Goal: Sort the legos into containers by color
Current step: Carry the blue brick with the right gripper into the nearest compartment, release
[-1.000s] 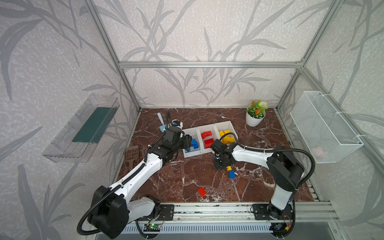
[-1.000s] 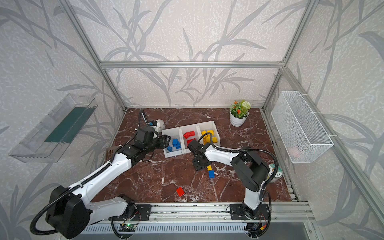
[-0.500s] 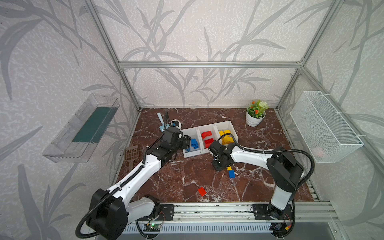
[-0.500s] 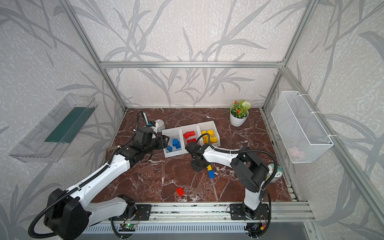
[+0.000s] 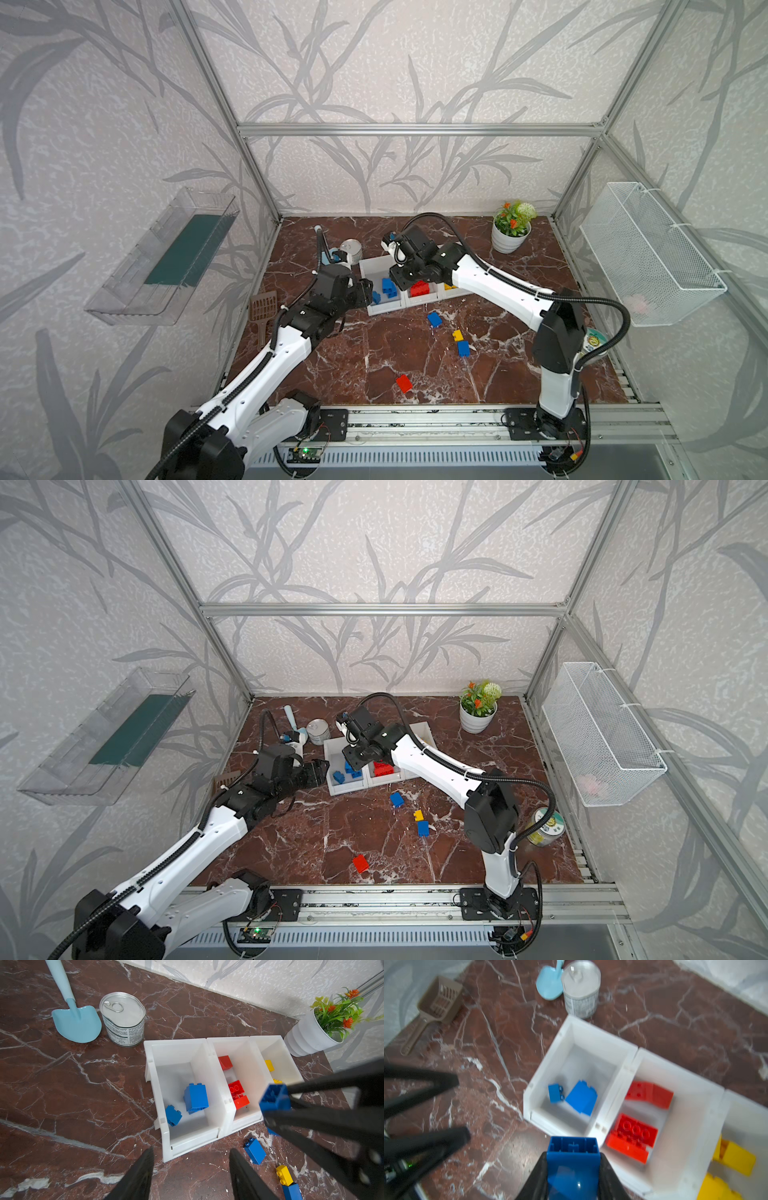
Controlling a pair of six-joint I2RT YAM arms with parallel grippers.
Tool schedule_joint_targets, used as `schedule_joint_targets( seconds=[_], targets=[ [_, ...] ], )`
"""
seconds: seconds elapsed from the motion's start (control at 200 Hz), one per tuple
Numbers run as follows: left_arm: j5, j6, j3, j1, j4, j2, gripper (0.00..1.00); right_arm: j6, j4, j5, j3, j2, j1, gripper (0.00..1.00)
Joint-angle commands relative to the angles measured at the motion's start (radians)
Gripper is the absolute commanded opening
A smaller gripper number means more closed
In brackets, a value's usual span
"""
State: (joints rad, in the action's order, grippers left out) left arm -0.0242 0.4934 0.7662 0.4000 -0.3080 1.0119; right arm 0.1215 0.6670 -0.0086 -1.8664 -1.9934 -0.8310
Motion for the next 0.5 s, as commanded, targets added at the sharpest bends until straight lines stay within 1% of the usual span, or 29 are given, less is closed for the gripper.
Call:
schedule_joint_targets(
  seconds=[0.0,0.19,0.24,0.29,0.34,0.41,0.495],
  targets=[
    [0.026,0.022,-0.018,-0.007,-0.048,-0.037,0.60,-0.048,0.076,-0.024,-0.146,-0.133,0.020,0.32],
    [0.025,0.041,-0.045,-0.009,-0.061,-0.080,0.60,-0.046,0.245,-0.070,-0.489,-0.348,0.032,0.32],
    [0.024,0.045,-0.050,-0.009,-0.060,-0.087,0.60,-0.044,0.293,-0.073,-0.566,-0.396,0.032,0.34],
    [0.022,0.047,-0.055,-0.009,-0.061,-0.091,0.60,-0.043,0.326,-0.078,-0.629,-0.428,0.032,0.38],
    [0.024,0.049,-0.056,-0.009,-0.065,-0.093,0.61,-0.041,0.341,-0.080,-0.664,-0.446,0.032,0.45],
    [0.026,0.048,-0.058,-0.010,-0.066,-0.094,0.60,-0.040,0.338,-0.078,-0.671,-0.447,0.032,0.52],
    [0.024,0.047,-0.056,-0.011,-0.064,-0.092,0.60,-0.041,0.332,-0.073,-0.658,-0.434,0.032,0.57]
  ],
)
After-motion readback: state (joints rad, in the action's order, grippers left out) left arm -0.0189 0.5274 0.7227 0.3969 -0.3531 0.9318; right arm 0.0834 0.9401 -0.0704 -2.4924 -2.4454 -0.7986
